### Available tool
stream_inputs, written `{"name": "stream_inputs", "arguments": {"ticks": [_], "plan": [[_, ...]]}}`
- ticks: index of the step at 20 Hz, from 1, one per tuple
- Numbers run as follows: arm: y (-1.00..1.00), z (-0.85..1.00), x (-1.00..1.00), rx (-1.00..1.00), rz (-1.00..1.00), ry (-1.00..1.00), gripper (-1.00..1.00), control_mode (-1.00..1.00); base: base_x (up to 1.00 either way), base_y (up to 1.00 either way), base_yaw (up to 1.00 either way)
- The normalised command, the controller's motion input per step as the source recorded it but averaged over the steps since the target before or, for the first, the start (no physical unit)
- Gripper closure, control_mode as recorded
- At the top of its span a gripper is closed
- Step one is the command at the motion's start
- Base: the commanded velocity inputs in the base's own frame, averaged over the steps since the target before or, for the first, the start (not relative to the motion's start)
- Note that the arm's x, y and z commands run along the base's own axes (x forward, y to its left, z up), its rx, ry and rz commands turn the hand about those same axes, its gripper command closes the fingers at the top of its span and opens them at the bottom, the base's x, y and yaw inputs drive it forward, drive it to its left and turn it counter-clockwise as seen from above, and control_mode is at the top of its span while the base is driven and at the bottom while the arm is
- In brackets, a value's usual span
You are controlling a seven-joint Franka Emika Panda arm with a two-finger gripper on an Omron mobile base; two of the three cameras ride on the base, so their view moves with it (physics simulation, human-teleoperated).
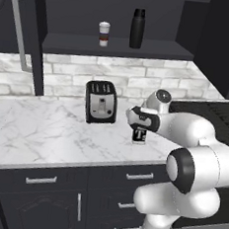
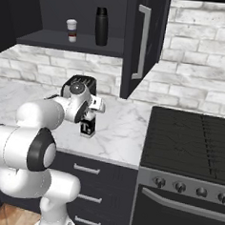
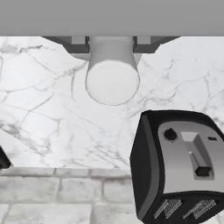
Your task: Sort all alcoholic drinks to one cabinet, and non-alcoholic drinks to the other.
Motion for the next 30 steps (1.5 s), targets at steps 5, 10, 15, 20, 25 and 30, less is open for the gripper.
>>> {"name": "stream_inputs", "arguments": {"ticks": [5,10,15,20,25,30], "plan": [[0.0,0.33,-0.14,0.0,0.0,-0.08,1.0,-1.0,0.0,0.0,0.0],[0.0,0.37,-0.2,0.0,-0.02,-0.03,1.0,-1.0,0.0,0.0,0.0],[0.0,0.36,-0.25,0.0,-0.04,0.0,1.0,-1.0,0.0,0.0,0.0],[0.0,0.37,-0.27,0.0,-0.04,0.0,1.0,-1.0,0.0,0.0,0.0],[0.0,0.38,-0.25,0.0,-0.02,0.0,1.0,-1.0,0.0,0.0,0.0],[-0.01,0.39,-0.28,0.0,-0.01,0.0,1.0,-1.0,0.0,0.0,0.0]]}}
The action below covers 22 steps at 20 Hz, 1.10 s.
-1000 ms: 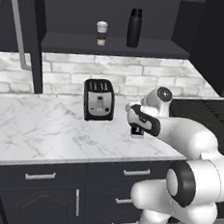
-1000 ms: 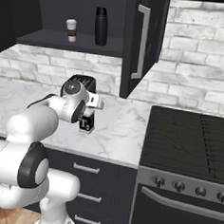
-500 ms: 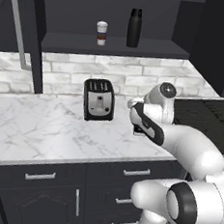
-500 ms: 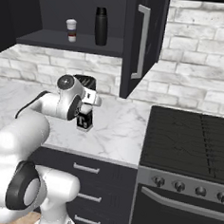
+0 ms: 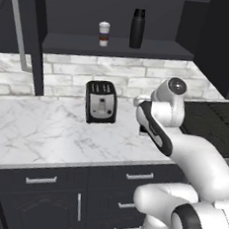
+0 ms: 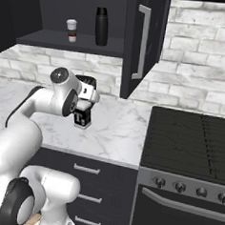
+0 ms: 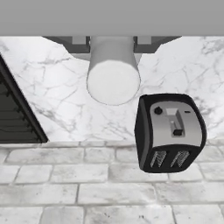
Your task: Sort all alcoholic drinks to one cabinet, and non-alcoholic drinks to the other.
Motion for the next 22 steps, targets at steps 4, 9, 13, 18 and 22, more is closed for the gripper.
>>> {"name": "stream_inputs", "arguments": {"ticks": [4,9,13,18,22], "plan": [[-0.03,0.36,-0.33,0.0,-0.01,0.0,1.0,-1.0,0.0,0.0,0.0],[-0.02,0.34,-0.35,0.0,0.0,0.0,1.0,-1.0,0.0,0.0,0.0],[-0.02,0.35,-0.34,0.0,0.0,0.0,1.0,-1.0,0.0,0.0,0.0],[0.0,0.32,-0.35,0.0,0.0,0.0,1.0,-1.0,0.0,0.0,0.0],[0.0,0.28,-0.34,0.0,0.0,0.0,1.0,-1.0,0.0,0.0,0.0]]}}
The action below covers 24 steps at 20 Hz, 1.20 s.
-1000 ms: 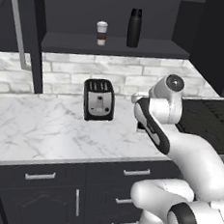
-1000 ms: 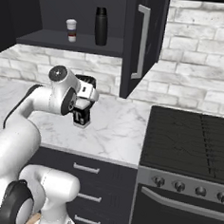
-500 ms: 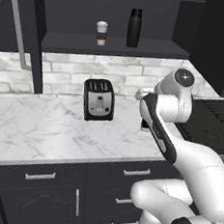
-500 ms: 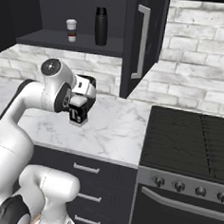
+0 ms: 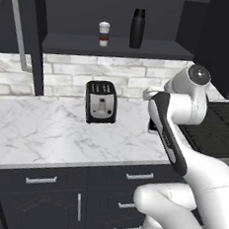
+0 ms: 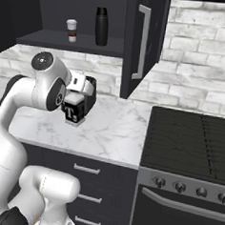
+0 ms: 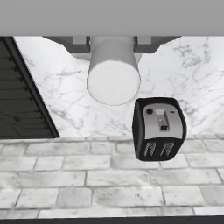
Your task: Sort all alcoholic drinks to one cabinet, and non-alcoholic drinks to the other.
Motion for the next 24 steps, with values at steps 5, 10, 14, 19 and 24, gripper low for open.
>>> {"name": "stream_inputs", "arguments": {"ticks": [5,10,14,19,24], "plan": [[0.0,0.22,-0.28,0.0,0.0,0.0,1.0,-1.0,0.0,0.0,0.0],[0.0,0.16,-0.25,0.0,0.0,0.0,1.0,-1.0,0.0,0.0,0.0],[0.0,0.12,-0.24,0.0,0.0,0.0,1.0,-1.0,0.0,0.0,0.0],[0.0,0.1,-0.28,0.0,0.0,-0.01,1.0,-1.0,0.0,0.0,0.0],[0.0,0.11,-0.26,0.0,0.0,-0.01,1.0,-1.0,0.0,0.0,0.0]]}}
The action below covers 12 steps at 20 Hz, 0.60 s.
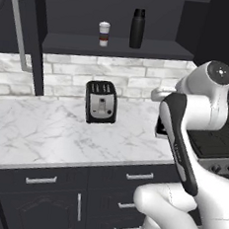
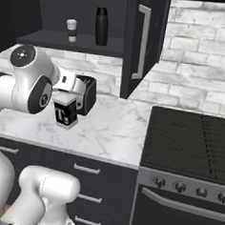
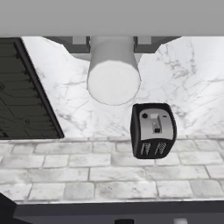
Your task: Sort all alcoholic drinks to one cabinet, and non-alcoholic drinks to the other.
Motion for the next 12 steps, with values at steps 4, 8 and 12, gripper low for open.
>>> {"name": "stream_inputs", "arguments": {"ticks": [4,8,12], "plan": [[0.0,0.12,-0.24,0.0,0.0,-0.01,1.0,-1.0,0.0,0.0,0.0],[0.0,0.12,-0.18,0.0,0.0,0.0,1.0,-1.0,0.0,0.0,0.0],[0.0,0.11,-0.18,0.0,0.0,0.0,1.0,-1.0,0.0,0.0,0.0]]}}
